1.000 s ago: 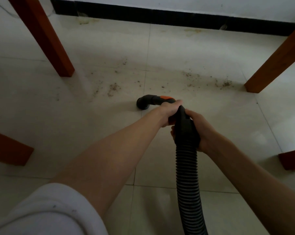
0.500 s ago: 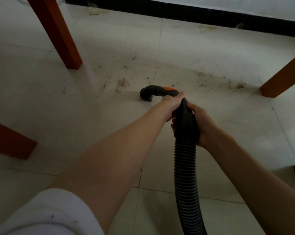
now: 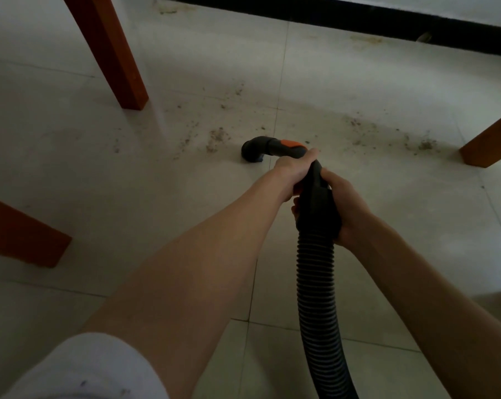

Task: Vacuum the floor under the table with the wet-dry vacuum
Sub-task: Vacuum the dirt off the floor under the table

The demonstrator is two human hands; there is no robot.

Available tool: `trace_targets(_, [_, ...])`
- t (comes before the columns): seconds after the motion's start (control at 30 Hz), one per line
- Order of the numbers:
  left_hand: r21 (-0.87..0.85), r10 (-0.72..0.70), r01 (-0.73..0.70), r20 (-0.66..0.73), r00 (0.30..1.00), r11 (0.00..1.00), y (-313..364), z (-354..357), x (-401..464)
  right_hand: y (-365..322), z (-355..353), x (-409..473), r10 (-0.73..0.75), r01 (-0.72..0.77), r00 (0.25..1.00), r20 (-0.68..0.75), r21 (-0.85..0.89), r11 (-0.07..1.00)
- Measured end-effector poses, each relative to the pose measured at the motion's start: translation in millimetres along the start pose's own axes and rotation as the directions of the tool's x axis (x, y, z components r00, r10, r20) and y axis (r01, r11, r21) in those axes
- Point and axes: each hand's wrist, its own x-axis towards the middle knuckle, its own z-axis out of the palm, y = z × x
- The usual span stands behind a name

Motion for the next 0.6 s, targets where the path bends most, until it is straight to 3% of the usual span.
trace_targets(0.17, [0.032, 0.017, -0.017, -0.002, 1.0, 0.999, 0.5, -9.3, 7.7, 4.7, 8.8, 11.1, 0.007, -0.006, 1.0, -0.014, 0.046, 0.999])
trace_targets(0.6, [-0.017, 0.012, -0.013, -0.01, 1.0, 1.0, -3.6, -25.2, 17.7, 1.4, 15.5, 12.3, 0.059, -0.065, 0.991, 0.122, 0.045, 0.997])
